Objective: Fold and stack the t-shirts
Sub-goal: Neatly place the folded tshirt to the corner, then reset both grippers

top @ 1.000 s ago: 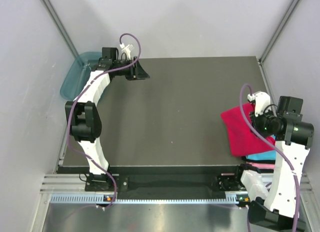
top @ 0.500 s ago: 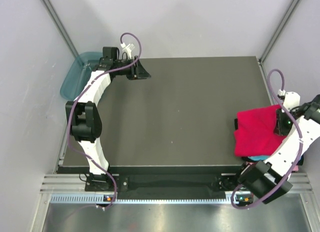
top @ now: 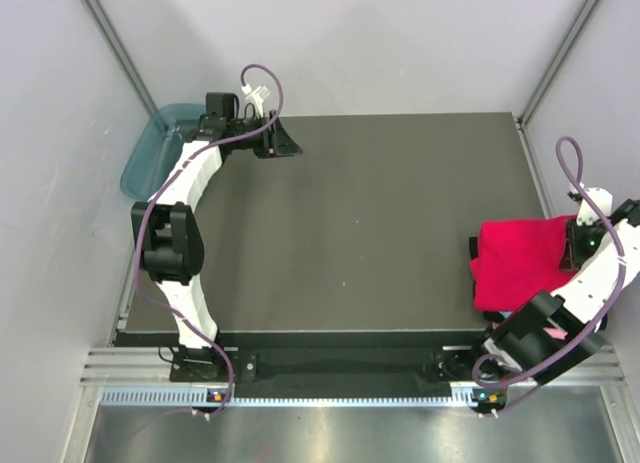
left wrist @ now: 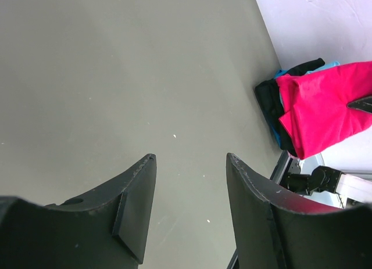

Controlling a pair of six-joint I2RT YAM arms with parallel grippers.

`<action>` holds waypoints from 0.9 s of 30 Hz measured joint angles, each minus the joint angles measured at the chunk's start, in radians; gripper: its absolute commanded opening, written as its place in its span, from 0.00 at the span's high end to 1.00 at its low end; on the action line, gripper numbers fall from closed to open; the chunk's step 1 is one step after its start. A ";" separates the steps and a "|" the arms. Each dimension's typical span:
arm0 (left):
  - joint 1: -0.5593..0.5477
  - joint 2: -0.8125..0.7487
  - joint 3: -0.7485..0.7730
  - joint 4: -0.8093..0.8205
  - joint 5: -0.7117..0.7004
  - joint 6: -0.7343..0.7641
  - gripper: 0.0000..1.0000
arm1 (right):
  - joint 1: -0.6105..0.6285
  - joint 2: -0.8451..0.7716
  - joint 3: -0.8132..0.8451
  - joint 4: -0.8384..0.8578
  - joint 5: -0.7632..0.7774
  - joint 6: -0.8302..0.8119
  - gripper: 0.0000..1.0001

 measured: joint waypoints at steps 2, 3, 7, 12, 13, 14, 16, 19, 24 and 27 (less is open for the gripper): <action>-0.003 0.000 0.000 0.000 0.000 0.000 0.44 | -0.004 0.017 0.005 0.018 0.009 0.000 1.00; -0.004 0.000 0.000 0.000 0.000 0.001 0.44 | -0.006 0.025 0.010 0.029 0.013 0.000 1.00; -0.011 0.000 -0.007 0.000 -0.001 0.002 0.44 | -0.011 0.063 0.033 0.066 0.030 0.001 1.00; -0.016 0.000 -0.013 0.000 -0.005 0.009 0.44 | -0.012 0.097 0.038 0.111 0.045 0.005 1.00; -0.016 0.000 -0.013 0.000 -0.005 0.010 0.44 | -0.012 0.099 0.038 0.116 0.047 0.009 1.00; -0.016 0.000 -0.013 -0.001 -0.007 0.011 0.43 | -0.012 0.100 0.038 0.120 0.048 0.011 0.99; -0.016 0.000 -0.013 -0.001 -0.010 0.013 0.43 | -0.012 0.100 0.038 0.129 0.055 0.019 0.70; -0.016 0.000 -0.013 -0.001 -0.016 0.013 0.43 | -0.013 0.087 0.038 0.163 0.074 0.039 0.48; -0.016 0.000 -0.013 -0.002 -0.031 0.023 0.43 | 0.015 -0.076 0.055 0.287 0.081 0.072 0.17; -0.023 -0.005 -0.012 -0.012 -0.075 0.056 0.43 | 0.116 -0.250 0.065 0.370 0.069 0.101 0.01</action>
